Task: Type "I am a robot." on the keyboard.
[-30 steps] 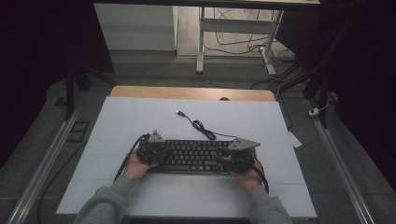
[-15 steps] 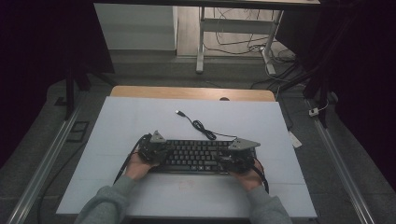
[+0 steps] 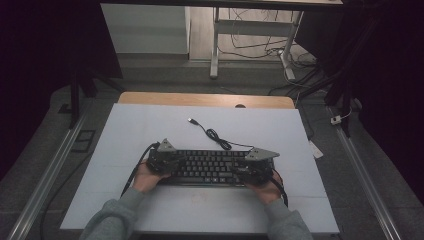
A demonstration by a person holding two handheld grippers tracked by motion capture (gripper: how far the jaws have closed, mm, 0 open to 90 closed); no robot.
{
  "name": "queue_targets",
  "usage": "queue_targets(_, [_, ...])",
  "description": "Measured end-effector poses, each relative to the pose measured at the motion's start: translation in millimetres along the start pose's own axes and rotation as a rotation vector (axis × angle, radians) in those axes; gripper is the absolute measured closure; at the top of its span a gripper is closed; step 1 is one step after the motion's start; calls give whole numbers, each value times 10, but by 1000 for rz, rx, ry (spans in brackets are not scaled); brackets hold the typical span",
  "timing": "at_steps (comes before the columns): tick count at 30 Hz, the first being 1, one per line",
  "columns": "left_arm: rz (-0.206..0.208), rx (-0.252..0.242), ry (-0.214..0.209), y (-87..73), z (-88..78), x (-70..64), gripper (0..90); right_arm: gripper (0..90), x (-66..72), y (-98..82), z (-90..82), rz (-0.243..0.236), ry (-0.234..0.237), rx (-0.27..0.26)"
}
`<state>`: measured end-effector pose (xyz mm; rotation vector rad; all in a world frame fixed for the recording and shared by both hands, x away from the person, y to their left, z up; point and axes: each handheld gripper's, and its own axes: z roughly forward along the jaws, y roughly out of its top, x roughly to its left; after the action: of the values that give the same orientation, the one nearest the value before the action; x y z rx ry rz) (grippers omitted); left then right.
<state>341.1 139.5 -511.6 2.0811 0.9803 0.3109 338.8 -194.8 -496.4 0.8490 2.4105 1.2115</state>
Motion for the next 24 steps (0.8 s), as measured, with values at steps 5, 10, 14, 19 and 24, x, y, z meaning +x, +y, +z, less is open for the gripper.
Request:
queue_targets(5, [-27, -43, 1, 8, -137, 22, 562, 564, -1, 1, -7, -1, -5, 0])
queue_targets(10, [-34, -24, 2, -7, -253, 15, 382, 561, -13, -3, -11, 5, -4, -7])
queue_targets(14, [-40, -27, 5, -31, -352, 13, 313, 560, -17, -3, -17, 4, -7, -8])
queue_targets(19, [-45, -30, 4, -79, -438, 3, 284, 560, -11, 2, -9, 4, -6, -14])
queue_targets(24, [-48, -32, 7, -135, -502, 11, 277, 560, 2, 26, 0, 1, 0, -21])
